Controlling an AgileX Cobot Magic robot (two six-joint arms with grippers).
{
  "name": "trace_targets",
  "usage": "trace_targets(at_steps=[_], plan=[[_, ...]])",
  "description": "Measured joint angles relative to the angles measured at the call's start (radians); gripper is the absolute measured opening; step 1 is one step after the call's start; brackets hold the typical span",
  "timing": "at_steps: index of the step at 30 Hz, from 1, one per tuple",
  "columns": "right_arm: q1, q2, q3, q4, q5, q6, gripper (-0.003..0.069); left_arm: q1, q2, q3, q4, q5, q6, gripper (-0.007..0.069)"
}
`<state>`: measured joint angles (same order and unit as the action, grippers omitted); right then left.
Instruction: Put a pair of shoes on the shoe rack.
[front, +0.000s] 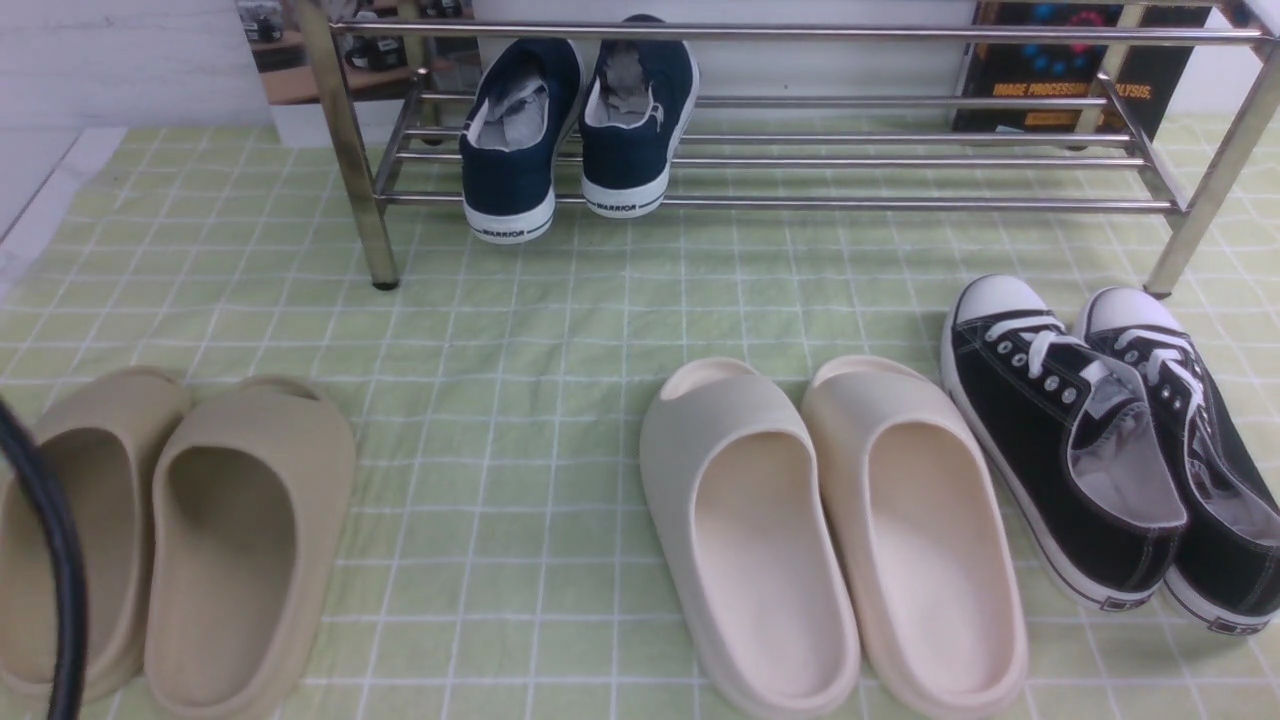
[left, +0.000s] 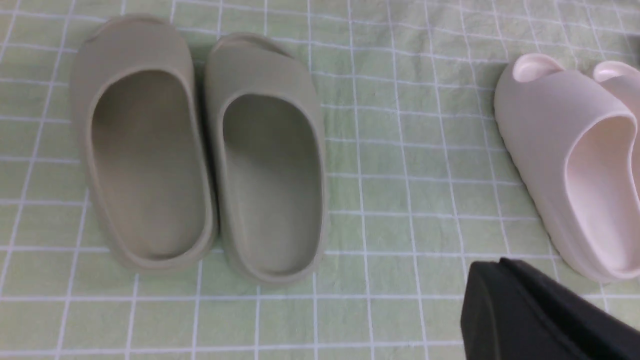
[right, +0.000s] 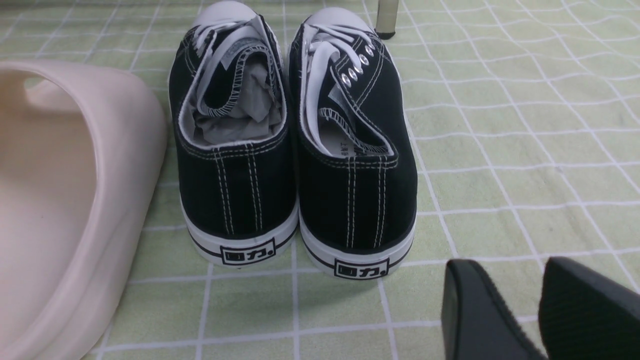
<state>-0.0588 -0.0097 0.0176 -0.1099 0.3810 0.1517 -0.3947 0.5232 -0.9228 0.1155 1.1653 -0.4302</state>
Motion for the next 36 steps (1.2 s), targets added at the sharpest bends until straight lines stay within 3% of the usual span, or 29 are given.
trace_targets(at_steps=[11, 18, 21, 22, 24, 26, 29, 36], plan=[[0.000, 0.000, 0.000, 0.000, 0.000, 0.000, 0.0239, 0.000, -0.101, 0.011, -0.002, 0.071, 0.054, -0.0013], [0.000, 0.000, 0.000, 0.000, 0.000, 0.000, 0.0239, 0.000, -0.114, 0.058, -0.022, -0.020, 0.087, -0.0013], [0.000, 0.000, 0.000, 0.000, 0.000, 0.000, 0.0239, 0.029, -0.190, 0.205, -0.031, -0.230, 0.088, -0.0013], [0.000, 0.000, 0.000, 0.000, 0.000, 0.000, 0.0239, 0.033, -0.196, 0.215, -0.031, -0.230, 0.088, -0.0013], [0.000, 0.000, 0.000, 0.000, 0.000, 0.000, 0.0239, 0.116, -0.277, 0.380, -0.062, -0.448, 0.098, -0.0013], [0.000, 0.000, 0.000, 0.000, 0.000, 0.000, 0.0239, 0.151, -0.310, 0.442, -0.078, -0.528, 0.110, -0.0013], [0.000, 0.000, 0.000, 0.000, 0.000, 0.000, 0.0239, 0.262, -0.426, 0.640, -0.101, -0.767, 0.181, -0.0013], [0.000, 0.000, 0.000, 0.000, 0.000, 0.000, 0.0239, 0.359, -0.533, 0.853, -0.105, -0.896, 0.199, -0.0013]])
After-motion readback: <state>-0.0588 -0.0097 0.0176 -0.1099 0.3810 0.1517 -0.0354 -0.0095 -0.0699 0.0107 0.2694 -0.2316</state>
